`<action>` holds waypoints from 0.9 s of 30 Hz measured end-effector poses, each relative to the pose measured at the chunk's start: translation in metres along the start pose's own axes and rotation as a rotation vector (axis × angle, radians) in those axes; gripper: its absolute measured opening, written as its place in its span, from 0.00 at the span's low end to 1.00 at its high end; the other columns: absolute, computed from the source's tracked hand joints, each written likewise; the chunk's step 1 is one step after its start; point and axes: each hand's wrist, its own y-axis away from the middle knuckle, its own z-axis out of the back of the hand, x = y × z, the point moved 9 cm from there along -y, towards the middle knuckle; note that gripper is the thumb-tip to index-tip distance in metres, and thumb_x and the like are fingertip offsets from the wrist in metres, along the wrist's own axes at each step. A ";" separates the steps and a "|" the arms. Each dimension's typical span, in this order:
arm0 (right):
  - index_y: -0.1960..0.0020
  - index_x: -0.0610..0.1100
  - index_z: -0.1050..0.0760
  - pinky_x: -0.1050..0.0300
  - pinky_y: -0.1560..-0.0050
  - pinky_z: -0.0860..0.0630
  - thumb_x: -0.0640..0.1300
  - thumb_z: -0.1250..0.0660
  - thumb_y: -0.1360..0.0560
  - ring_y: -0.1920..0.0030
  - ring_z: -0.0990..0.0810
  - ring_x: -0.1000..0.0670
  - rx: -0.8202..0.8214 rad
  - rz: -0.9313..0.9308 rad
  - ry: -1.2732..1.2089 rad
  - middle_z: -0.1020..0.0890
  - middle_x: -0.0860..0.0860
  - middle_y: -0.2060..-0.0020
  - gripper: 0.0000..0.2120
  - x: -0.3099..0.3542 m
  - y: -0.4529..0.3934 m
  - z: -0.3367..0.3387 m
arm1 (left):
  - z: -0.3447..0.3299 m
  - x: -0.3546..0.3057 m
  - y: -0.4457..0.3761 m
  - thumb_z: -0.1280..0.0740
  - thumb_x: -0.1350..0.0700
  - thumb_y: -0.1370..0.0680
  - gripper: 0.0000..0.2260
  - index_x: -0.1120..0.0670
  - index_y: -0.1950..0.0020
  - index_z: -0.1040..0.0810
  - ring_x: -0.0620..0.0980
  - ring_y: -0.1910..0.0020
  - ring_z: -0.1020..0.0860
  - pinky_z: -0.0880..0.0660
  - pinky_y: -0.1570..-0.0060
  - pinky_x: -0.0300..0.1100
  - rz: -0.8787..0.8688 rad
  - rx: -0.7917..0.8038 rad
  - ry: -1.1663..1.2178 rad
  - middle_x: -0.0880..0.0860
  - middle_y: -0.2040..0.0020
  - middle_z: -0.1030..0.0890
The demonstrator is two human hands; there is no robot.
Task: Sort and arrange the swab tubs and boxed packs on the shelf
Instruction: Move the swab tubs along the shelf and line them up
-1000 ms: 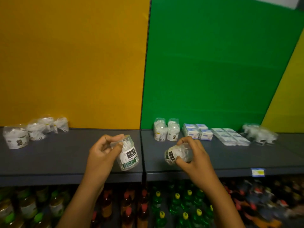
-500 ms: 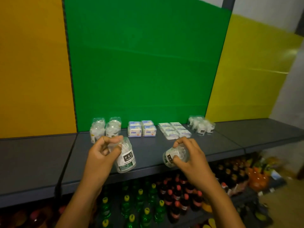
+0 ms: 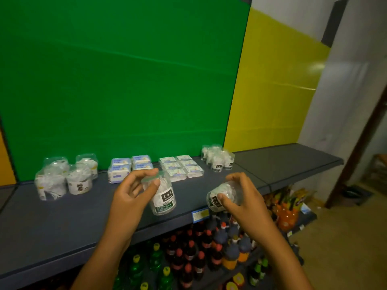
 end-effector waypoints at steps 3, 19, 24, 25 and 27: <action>0.42 0.56 0.32 0.70 0.50 0.29 0.50 0.28 0.26 0.44 0.25 0.60 -0.038 -0.049 0.002 0.24 0.58 0.44 0.17 -0.027 -0.021 0.003 | -0.019 0.017 -0.023 0.30 0.63 0.26 0.10 0.56 0.46 0.20 0.48 0.42 0.21 0.23 0.44 0.42 -0.004 0.030 -0.008 0.50 0.43 0.17; 0.42 0.61 0.27 0.70 0.55 0.27 0.54 0.27 0.28 0.46 0.25 0.63 -0.044 -0.085 0.014 0.24 0.58 0.45 0.17 -0.153 -0.165 -0.012 | -0.099 0.107 -0.167 0.31 0.63 0.25 0.08 0.56 0.48 0.19 0.43 0.48 0.19 0.20 0.50 0.40 0.004 0.074 -0.050 0.46 0.48 0.16; 0.41 0.62 0.27 0.68 0.54 0.27 0.54 0.27 0.28 0.45 0.26 0.64 -0.035 -0.128 0.007 0.24 0.59 0.45 0.17 -0.191 -0.175 -0.005 | -0.131 0.130 -0.186 0.30 0.63 0.26 0.07 0.55 0.49 0.18 0.43 0.46 0.19 0.21 0.47 0.38 0.015 0.099 -0.093 0.45 0.48 0.16; 0.41 0.62 0.27 0.70 0.54 0.28 0.54 0.27 0.28 0.44 0.26 0.65 -0.037 -0.133 0.010 0.24 0.60 0.44 0.17 -0.197 -0.177 -0.002 | -0.139 0.132 -0.189 0.30 0.63 0.26 0.07 0.55 0.50 0.18 0.42 0.45 0.20 0.22 0.47 0.36 0.009 0.110 -0.108 0.45 0.48 0.16; 0.42 0.60 0.28 0.71 0.53 0.29 0.54 0.26 0.29 0.44 0.27 0.67 -0.044 -0.141 0.013 0.24 0.61 0.44 0.18 -0.211 -0.183 0.004 | -0.154 0.136 -0.192 0.29 0.63 0.26 0.08 0.53 0.50 0.17 0.39 0.44 0.21 0.24 0.48 0.32 0.001 0.132 -0.145 0.42 0.48 0.17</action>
